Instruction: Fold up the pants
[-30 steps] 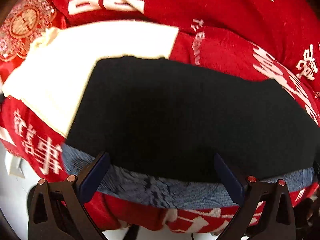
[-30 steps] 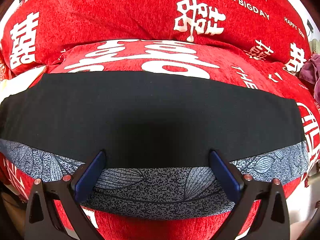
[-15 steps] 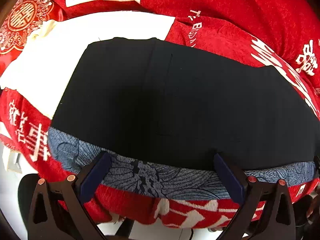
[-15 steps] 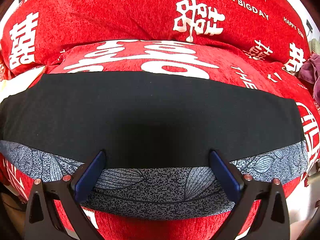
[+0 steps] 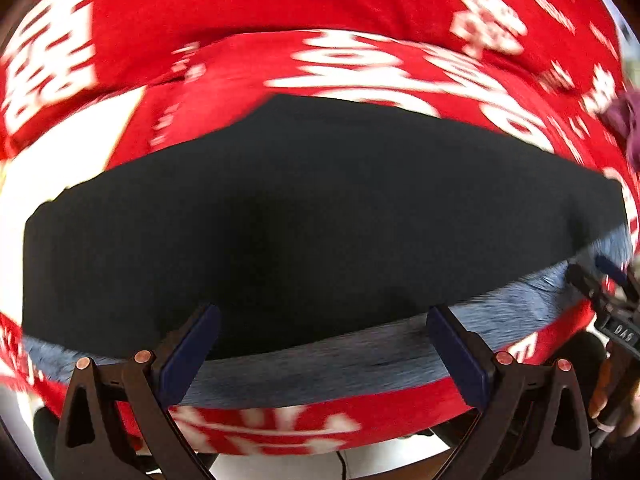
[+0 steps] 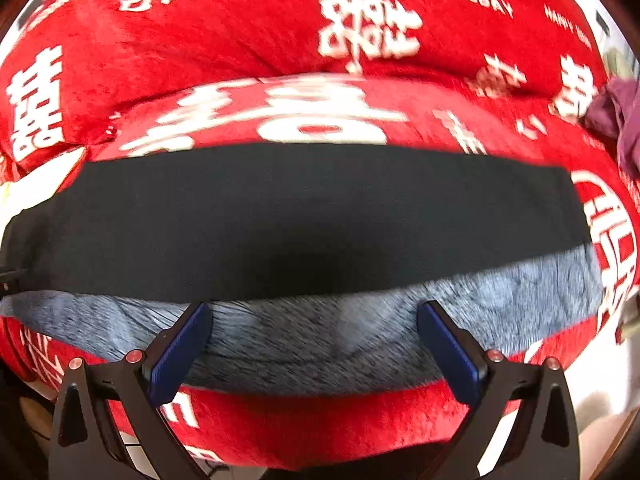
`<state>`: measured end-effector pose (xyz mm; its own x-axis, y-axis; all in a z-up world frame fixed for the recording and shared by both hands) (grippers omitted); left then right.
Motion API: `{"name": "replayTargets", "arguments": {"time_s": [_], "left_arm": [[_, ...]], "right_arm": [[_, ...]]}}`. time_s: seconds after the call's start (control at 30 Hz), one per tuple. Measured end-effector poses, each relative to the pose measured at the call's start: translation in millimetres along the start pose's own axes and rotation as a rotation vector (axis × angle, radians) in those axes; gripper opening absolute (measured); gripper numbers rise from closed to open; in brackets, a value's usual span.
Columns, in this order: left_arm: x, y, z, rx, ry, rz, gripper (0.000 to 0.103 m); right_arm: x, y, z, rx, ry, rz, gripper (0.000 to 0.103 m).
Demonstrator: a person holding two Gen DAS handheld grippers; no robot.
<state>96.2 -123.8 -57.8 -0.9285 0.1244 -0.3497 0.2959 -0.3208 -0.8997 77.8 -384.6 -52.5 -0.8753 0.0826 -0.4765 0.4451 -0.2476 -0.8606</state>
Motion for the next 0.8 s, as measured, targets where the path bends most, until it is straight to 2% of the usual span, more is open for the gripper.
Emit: {"name": "replayTargets", "arguments": {"time_s": [0.1,0.17,0.23,0.3,0.37,0.4,0.43,0.5,0.63,0.8], "left_arm": [[-5.2,13.2,29.1,0.002,0.07,-0.026,0.103],[-1.6,20.6,31.2,0.006,0.071,-0.045,0.103],[1.7,22.4,31.8,0.009,0.06,-0.032,0.103],[1.8,21.9,32.8,0.006,0.062,-0.039,0.103],[-0.9,19.6,33.0,0.001,0.046,-0.057,0.103],[-4.0,19.7,34.3,0.001,0.031,-0.063,0.103],[-9.5,21.0,38.0,0.022,0.015,-0.065,0.103],[-18.6,21.7,50.3,0.053,0.018,-0.065,0.103],[-41.1,30.1,96.9,0.078,0.07,-0.067,0.103],[-67.3,63.9,123.2,0.041,-0.011,-0.098,0.103]], "right_arm": [[-1.1,-0.4,4.1,-0.011,0.02,0.003,0.103],[-1.1,-5.0,-1.4,0.021,0.002,0.02,0.103],[1.0,-13.5,-12.2,0.009,-0.051,0.056,0.103],[2.7,-8.8,-20.4,0.034,-0.116,0.027,0.103],[0.5,-2.9,-7.7,0.017,-0.085,0.001,0.103],[-2.3,-2.0,6.6,0.023,-0.038,-0.007,0.103],[-5.8,2.3,27.2,0.075,0.017,-0.03,0.103],[-8.4,5.0,61.6,0.081,0.101,-0.057,0.103],[-3.9,-9.4,143.9,0.146,0.25,-0.009,0.103],[16.9,-5.3,239.8,0.001,0.527,0.029,0.103]]}}
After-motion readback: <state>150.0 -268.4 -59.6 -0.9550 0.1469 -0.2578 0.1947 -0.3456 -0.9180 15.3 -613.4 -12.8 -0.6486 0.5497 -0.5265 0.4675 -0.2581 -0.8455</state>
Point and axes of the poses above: each gripper's, at about its wrist camera, not at the fingertips, and y roughly the way its jaws point, z to its right, x to its underside, the point moved 1 cm from there along y, roughly the way its jaws point, and after that the axes turned 14 degrees about x, right-handed, at the moved point
